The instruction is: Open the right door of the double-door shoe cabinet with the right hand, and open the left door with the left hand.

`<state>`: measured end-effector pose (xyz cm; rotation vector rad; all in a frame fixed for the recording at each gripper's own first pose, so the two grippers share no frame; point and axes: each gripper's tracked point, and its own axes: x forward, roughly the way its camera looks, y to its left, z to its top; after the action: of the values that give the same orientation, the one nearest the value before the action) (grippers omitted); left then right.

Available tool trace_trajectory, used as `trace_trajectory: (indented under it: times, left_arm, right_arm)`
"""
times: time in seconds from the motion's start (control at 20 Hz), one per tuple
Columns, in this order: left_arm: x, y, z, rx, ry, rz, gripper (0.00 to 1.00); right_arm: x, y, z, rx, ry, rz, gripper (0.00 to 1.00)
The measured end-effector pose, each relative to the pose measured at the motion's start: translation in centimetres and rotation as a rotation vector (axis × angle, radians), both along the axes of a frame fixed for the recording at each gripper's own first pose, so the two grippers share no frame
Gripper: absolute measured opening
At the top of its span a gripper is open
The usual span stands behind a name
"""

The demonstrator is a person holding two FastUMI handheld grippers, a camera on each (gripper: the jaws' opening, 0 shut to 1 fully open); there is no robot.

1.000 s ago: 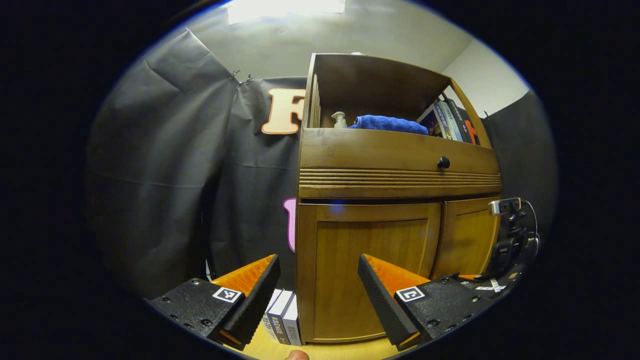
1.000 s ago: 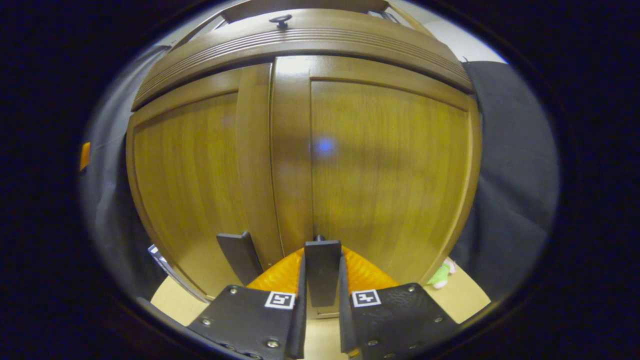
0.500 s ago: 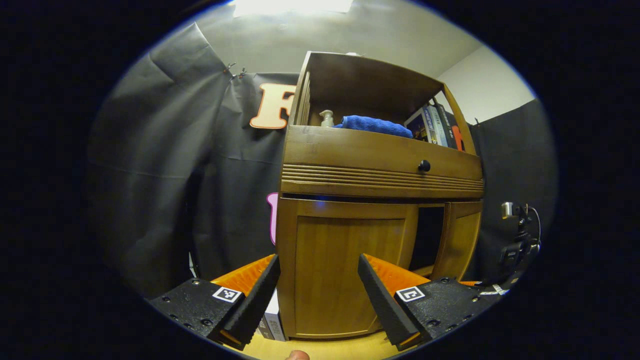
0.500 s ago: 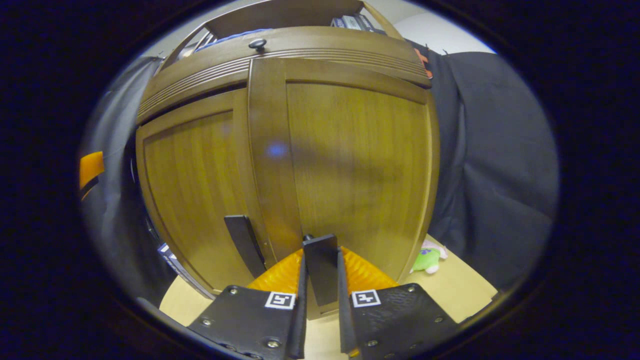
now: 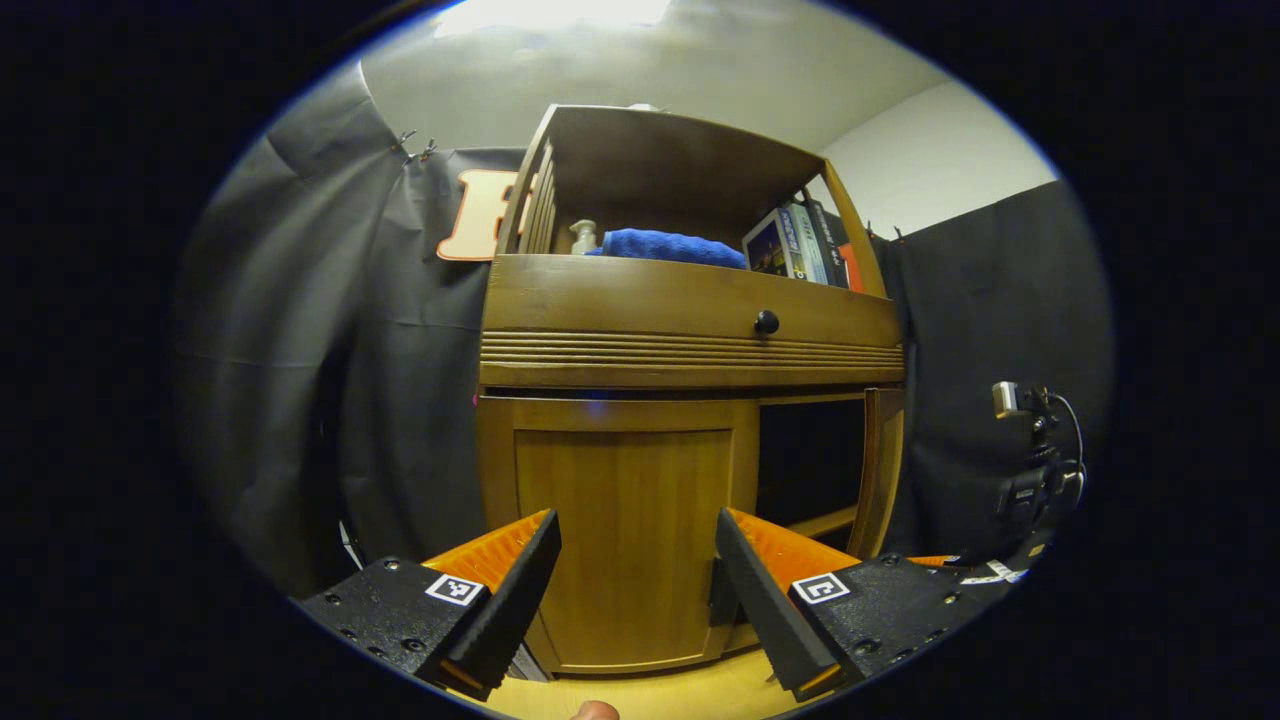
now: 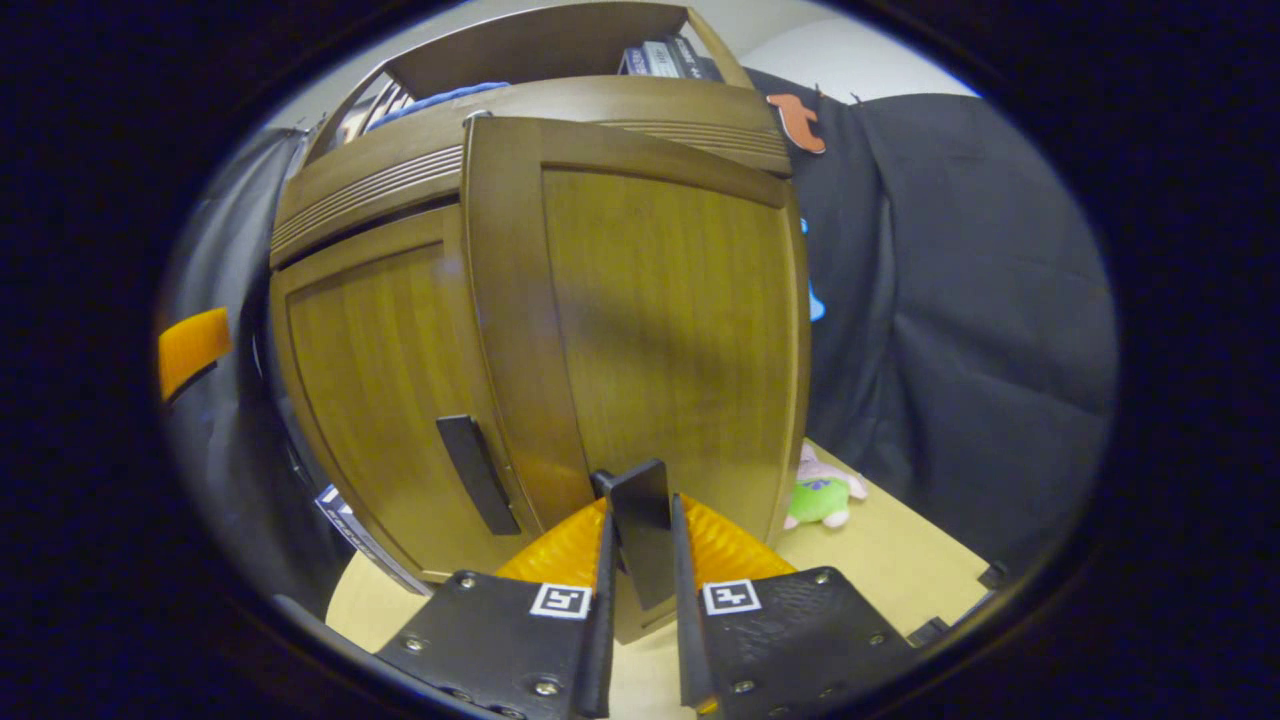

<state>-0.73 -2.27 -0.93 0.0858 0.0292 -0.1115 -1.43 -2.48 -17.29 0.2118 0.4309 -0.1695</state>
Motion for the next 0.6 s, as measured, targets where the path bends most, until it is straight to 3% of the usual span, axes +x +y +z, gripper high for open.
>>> trace_trajectory:
  times: [0.6]
  left_arm:
    - [-0.9, -9.5, -1.9, -0.027, 0.051, -0.09, 0.96]
  right_arm:
    - [-5.3, -5.9, 0.3, -0.009, 0.048, 0.007, 0.26]
